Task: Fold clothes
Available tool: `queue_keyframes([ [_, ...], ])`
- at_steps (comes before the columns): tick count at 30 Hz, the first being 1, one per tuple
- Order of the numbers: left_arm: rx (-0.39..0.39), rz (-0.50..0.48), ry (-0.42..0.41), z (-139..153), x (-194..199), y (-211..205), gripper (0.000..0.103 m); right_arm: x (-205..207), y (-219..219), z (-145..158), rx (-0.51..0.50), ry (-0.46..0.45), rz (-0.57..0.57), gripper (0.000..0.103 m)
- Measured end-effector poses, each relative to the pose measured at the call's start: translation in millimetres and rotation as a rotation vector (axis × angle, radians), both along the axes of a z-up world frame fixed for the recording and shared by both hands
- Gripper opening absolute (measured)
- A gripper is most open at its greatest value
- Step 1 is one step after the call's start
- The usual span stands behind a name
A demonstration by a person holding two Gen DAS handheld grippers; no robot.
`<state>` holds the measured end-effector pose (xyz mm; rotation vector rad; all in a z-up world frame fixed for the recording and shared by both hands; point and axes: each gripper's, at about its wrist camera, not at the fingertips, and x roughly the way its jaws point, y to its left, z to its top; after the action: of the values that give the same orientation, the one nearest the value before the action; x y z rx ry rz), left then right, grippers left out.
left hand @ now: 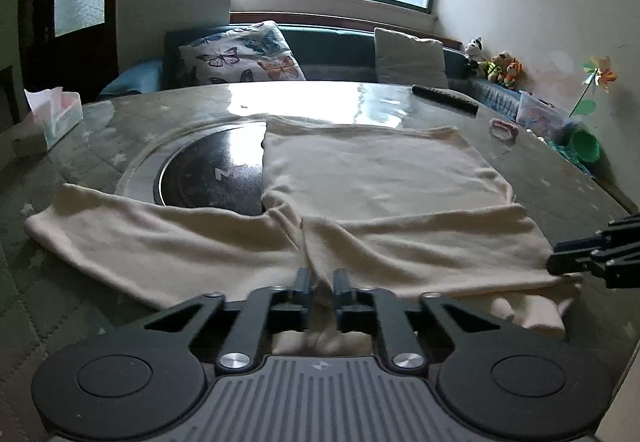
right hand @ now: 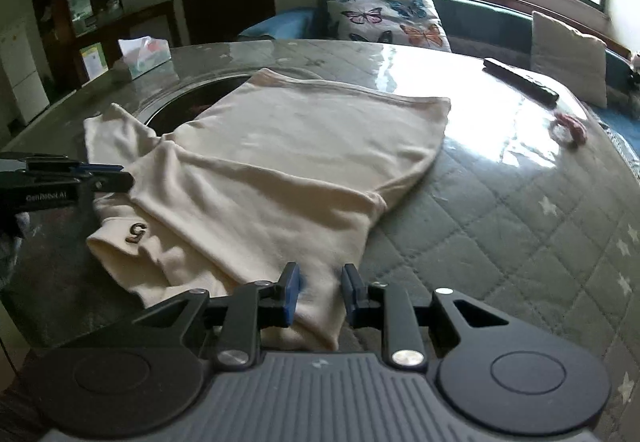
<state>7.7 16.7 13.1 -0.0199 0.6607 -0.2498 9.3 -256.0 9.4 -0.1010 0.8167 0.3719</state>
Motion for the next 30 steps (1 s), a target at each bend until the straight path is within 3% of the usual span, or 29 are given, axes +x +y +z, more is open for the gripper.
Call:
queue_keyframes([
  [5, 0.008, 0.007, -0.015, 7.0, -4.3, 0.4, 0.008, 3.9, -10.8, 7.3, 0.002, -0.028, -0.018, 0.023],
  [12, 0.011, 0.023, -0.002, 5.5, -5.4, 6.0, 0.009, 38.4, -1.7, 21.8, -0.048, -0.127, 0.173, 0.031],
  [16, 0.009, 0.029, 0.003, 4.5, -6.2, 10.4, 0.012, 61.0, 4.9, 19.7, -0.065, -0.095, 0.314, 0.031],
  [20, 0.009, 0.034, 0.009, 3.1, -6.4, 14.2, 0.025, 79.9, 6.8, 10.8, -0.065, -0.021, 0.377, 0.030],
  [25, 0.025, 0.026, 0.025, -1.7, -2.9, 15.2, 0.026, 87.3, 0.4, 4.6, -0.051, 0.041, 0.403, 0.006],
  [30, 0.041, 0.023, 0.038, -7.4, -0.4, 16.4, 0.026, 77.2, -20.6, 17.6, -0.056, 0.007, 0.357, 0.003],
])
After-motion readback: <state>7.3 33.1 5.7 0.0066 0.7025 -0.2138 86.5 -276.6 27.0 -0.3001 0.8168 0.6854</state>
